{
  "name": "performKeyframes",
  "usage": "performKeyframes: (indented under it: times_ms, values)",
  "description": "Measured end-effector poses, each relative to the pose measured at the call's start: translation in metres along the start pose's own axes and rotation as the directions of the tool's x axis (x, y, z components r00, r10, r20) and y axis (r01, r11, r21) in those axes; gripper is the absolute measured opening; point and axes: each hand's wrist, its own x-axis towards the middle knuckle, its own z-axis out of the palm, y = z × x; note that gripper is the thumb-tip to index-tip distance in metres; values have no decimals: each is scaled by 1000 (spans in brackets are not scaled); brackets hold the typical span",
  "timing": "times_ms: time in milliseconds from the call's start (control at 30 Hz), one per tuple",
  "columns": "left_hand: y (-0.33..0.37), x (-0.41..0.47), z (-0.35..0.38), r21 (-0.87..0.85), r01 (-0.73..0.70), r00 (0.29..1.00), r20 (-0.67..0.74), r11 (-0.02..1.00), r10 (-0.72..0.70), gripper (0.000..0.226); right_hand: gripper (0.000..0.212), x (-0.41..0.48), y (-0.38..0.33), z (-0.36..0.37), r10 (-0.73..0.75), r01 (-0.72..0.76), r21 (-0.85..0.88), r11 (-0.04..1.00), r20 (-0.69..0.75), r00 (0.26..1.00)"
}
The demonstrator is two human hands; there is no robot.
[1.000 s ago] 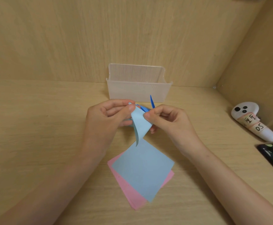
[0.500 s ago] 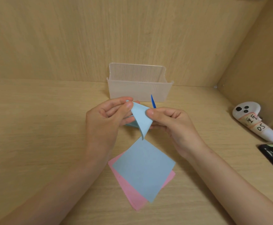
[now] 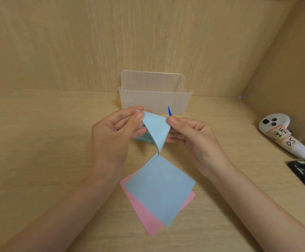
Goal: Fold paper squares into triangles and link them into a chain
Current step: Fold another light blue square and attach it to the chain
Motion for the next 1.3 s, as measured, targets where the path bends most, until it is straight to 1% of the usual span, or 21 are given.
performKeyframes:
  times_ms: [133, 200, 267, 367, 433, 500, 533, 600, 667, 767, 867, 933, 1100, 1167, 1267, 1300]
  values:
    - [0, 0, 0, -4, 11, 1000, 3, 1000, -11, 6, 29, 1, 1, -1, -39, 37, -33, 999, -70, 997]
    - [-1, 0, 0, -7, 17, 1000, 12, 1000, -17, 6, 22, 1, 1, -1, -56, 50, -64, 997, -96, 994]
    - [-1, -1, 0, -6, 24, 1000, 14, 1000, -24, 6, 14, 0, 0, 0, -71, 62, -88, 994, -104, 992]
    - [0, 1, -1, 7, 39, 999, 20, 999, -39, 7, 10, 0, -2, 1, -98, 85, -117, 990, -110, 989]
    - [2, 4, -3, 76, 66, 996, 54, 995, -70, 10, 7, 0, -3, 0, -123, 105, -149, 983, -118, 985]
    - [5, 9, -6, 193, 58, 989, 125, 979, -84, 17, 8, 0, -6, -1, -134, 117, -178, 977, -91, 987]
    - [5, 10, -8, 267, 26, 984, 162, 963, -71, 18, 8, -1, -6, -1, -134, 119, -198, 973, -65, 989]
    - [4, 12, -9, 433, -81, 972, 235, 898, -26, 11, 8, -3, -6, -1, -127, 119, -249, 961, -14, 992]
    - [1, 12, -10, 520, -151, 960, 279, 841, 1, 8, 7, -3, -4, 0, -114, 112, -281, 953, 9, 993]
    - [-3, 12, -10, 520, -174, 964, 262, 836, 37, 8, 5, -4, -4, 2, -96, 98, -255, 962, 19, 995]
    - [-4, 9, -8, 476, -187, 969, 233, 859, 82, 8, 5, -5, -4, 2, -54, 60, -211, 976, 34, 998]
    - [-4, 9, -7, 443, -184, 971, 218, 878, 93, 10, 8, -4, -3, 2, -48, 53, -221, 974, 27, 998]
    - [-6, 6, -5, 379, -143, 980, 182, 914, 78, 14, 8, -3, -2, 2, -78, 76, -217, 973, 0, 997]
    - [-7, 6, -4, 371, -137, 982, 170, 919, 78, 14, 4, -2, -1, 1, -46, 46, -187, 981, 3, 999]
    - [-8, 8, -6, 359, -127, 986, 145, 925, 79, 8, 15, -1, 0, -1, 4, -4, -123, 992, 0, 1000]
    - [-8, 8, -6, 358, -123, 987, 141, 925, 77, 7, 14, -1, 0, -1, -2, 1, -114, 993, -10, 1000]
